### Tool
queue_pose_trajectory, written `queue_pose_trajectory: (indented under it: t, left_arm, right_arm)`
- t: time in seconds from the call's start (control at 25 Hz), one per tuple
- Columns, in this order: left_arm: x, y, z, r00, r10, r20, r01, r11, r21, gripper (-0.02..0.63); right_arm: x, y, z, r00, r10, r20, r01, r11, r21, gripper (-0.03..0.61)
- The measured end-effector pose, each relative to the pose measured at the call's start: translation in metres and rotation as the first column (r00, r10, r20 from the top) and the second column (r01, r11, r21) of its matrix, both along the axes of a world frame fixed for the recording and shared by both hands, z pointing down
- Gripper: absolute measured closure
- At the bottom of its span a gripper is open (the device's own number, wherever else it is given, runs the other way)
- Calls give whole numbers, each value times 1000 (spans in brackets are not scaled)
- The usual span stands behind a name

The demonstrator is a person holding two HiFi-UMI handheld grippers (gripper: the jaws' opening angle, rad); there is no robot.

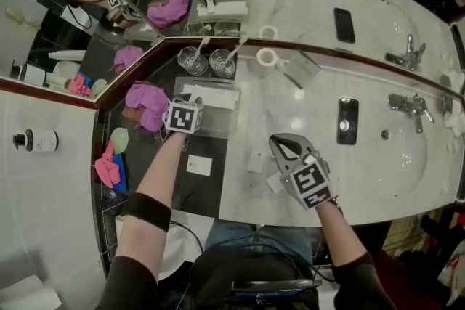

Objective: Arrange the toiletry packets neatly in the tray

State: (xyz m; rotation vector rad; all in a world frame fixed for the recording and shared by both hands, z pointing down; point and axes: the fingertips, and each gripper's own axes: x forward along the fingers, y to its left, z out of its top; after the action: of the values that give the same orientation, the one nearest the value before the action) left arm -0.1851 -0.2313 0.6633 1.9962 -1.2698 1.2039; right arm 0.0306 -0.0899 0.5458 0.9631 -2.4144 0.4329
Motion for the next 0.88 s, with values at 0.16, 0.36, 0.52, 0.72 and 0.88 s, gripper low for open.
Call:
queue_pose_trajectory:
  t: [0.16, 0.36, 0.52, 0.72, 0.88]
  left_arm:
    - [4, 6, -10, 1000, 12, -5, -12, 999, 36, 503]
    - [25, 19, -40, 996, 45, -81, -35, 993, 114, 503]
    - [34, 41, -70, 993, 61, -99, -42, 982, 186, 503]
    - [50, 84, -96, 989, 94, -110, -66, 971, 232, 503]
    - [60, 119, -104, 989, 103, -111, -73, 968, 240, 503]
  right_arm:
    - [6, 5, -4, 1000, 4, -6, -4, 1000, 3, 563]
    - [9, 11, -11, 1000, -5, -12, 5, 1000, 15, 563]
    - [15, 18, -23, 1000, -16, -12, 16, 999, 28, 563]
    - [23, 27, -39, 999, -31, -11, 32, 998, 45, 563]
    - [32, 37, -53, 999, -46, -15, 47, 997, 63, 563]
